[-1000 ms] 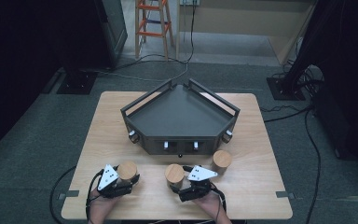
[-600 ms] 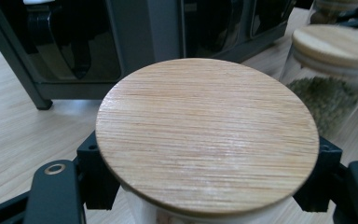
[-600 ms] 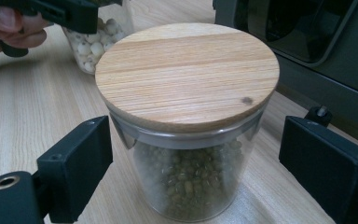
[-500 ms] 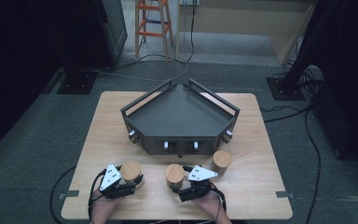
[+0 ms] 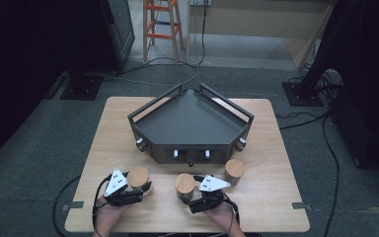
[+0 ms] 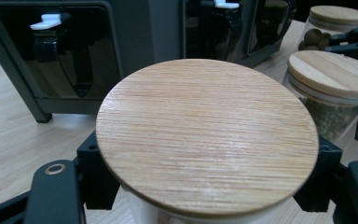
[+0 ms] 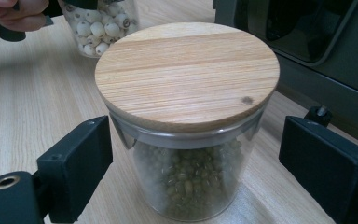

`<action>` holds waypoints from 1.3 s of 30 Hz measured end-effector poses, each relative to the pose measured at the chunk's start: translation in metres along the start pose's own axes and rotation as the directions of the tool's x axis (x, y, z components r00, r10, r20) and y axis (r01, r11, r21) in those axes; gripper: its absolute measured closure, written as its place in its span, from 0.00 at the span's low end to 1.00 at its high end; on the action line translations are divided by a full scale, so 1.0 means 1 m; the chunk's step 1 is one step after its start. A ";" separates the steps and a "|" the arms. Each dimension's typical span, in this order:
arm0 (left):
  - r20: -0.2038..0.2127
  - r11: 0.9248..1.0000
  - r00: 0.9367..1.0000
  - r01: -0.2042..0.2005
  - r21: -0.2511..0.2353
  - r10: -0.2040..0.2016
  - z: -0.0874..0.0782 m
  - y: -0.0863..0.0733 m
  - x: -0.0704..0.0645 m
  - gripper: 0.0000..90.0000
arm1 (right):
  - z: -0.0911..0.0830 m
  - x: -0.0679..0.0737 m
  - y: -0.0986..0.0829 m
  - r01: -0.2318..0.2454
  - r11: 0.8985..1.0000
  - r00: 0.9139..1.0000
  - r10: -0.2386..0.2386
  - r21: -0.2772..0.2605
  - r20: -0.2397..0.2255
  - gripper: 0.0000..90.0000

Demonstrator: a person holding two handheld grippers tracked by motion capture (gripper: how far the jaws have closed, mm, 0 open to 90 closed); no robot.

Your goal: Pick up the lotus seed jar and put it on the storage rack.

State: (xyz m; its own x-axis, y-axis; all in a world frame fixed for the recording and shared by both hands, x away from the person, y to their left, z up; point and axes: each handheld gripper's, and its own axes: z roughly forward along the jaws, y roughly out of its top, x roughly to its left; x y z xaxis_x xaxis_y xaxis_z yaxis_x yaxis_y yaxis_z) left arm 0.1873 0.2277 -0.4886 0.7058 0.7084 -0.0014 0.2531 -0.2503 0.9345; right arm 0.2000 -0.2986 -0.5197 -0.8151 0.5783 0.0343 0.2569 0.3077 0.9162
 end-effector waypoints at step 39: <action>0.019 1.000 1.000 0.001 -0.009 -0.001 0.006 0.049 0.007 0.28 | -0.001 -0.001 0.000 0.001 1.000 1.000 -0.001 -0.002 -0.004 0.11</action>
State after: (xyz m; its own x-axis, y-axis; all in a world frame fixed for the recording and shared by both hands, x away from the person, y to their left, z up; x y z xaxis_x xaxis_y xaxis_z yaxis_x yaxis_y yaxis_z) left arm 0.2087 0.2162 -0.4447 0.7180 0.6960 -0.0086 0.2476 -0.2438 0.9377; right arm 0.2001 -0.2996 -0.5198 -0.8177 0.5746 0.0350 0.2549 0.3069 0.9170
